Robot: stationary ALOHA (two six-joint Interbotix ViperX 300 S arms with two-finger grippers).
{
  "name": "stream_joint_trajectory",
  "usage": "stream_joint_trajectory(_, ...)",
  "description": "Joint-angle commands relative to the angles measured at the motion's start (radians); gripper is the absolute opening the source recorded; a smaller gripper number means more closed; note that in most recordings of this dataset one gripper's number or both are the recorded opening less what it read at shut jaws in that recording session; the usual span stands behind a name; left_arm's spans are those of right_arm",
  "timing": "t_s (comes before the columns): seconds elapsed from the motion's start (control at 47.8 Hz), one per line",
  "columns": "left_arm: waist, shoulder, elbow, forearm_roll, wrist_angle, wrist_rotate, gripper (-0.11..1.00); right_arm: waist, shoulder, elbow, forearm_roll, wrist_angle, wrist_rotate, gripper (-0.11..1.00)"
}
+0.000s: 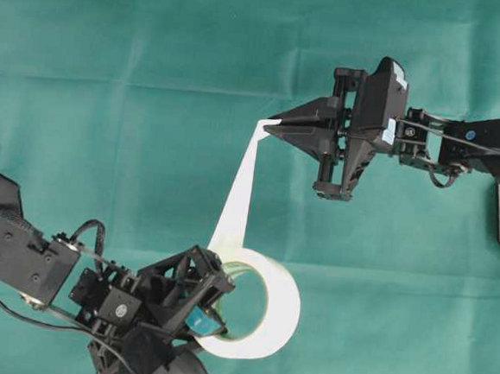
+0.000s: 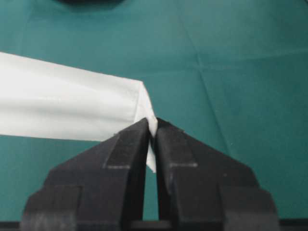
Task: Peel off the duct tape with your right arm.
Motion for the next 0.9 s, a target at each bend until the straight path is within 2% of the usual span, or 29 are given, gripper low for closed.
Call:
stream_joint_trajectory(0.0,-0.054,-0.041,-0.041,-0.008,-0.025,0.005,0.2,-0.055,-0.009,-0.012,0.008,-0.002,0.003,-0.09)
stream_joint_trajectory(0.356,-0.083,-0.044,-0.069,-0.008,-0.026,0.092,0.2,-0.08,-0.008,-0.008,0.008,0.012,0.003,-0.09)
stream_joint_trajectory(0.88,-0.072,-0.044,-0.04,-0.008,-0.054,0.087,0.2,-0.087,-0.006,-0.002,0.002,0.017,0.005,-0.09)
